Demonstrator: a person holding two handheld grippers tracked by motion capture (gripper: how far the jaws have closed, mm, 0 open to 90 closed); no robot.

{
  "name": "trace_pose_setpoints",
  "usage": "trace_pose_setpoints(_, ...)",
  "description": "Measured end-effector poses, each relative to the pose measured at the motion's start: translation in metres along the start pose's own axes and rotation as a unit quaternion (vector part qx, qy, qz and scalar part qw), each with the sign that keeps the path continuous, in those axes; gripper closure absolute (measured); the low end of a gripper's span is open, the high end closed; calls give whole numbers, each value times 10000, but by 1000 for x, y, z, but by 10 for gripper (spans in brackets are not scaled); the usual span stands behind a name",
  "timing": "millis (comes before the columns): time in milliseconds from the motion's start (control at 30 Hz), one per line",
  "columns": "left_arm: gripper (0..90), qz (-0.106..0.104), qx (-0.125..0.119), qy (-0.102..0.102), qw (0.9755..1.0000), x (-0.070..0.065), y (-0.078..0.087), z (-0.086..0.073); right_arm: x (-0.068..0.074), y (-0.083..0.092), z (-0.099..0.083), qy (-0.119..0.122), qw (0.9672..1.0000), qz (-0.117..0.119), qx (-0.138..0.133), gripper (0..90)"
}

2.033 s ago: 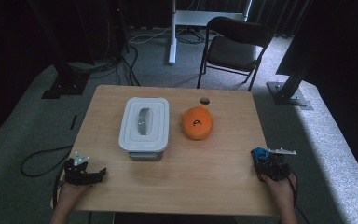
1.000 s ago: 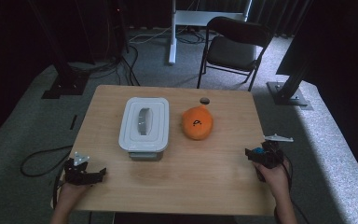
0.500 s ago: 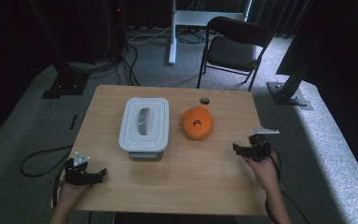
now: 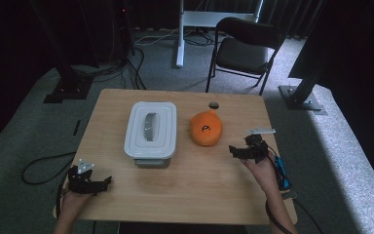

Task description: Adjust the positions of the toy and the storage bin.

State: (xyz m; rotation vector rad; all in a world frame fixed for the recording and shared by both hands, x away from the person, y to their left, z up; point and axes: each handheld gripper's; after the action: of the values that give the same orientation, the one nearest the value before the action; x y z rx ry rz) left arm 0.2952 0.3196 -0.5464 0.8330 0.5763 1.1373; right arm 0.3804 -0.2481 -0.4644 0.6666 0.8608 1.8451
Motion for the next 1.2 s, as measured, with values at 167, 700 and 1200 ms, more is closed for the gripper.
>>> trace_pose_setpoints(167, 12, 7, 2, 7, 10000, 0, 0, 0, 10, -8, 12, 143, 9998, 108, 24, 164)
trace_pose_setpoints(700, 12, 1, 1, 2, 10000, 0, 0, 0, 22, -49, 42, 295, 9989, 261, 270, 195)
trace_pose_setpoints(1200, 12, 1, 1, 2, 10000, 0, 0, 0, 32, -59, 43, 756, 9965, 276, 210, 559)
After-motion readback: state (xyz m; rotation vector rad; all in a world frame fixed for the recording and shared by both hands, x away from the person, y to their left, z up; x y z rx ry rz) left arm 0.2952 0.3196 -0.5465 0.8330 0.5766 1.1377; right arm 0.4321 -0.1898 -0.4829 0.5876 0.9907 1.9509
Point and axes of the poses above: each handheld gripper's, and its own axes: y roughly backward along the jaws, z roughly out of its top, x roughly to its left, and after that the axes turned 8 degrees about x, right-handed
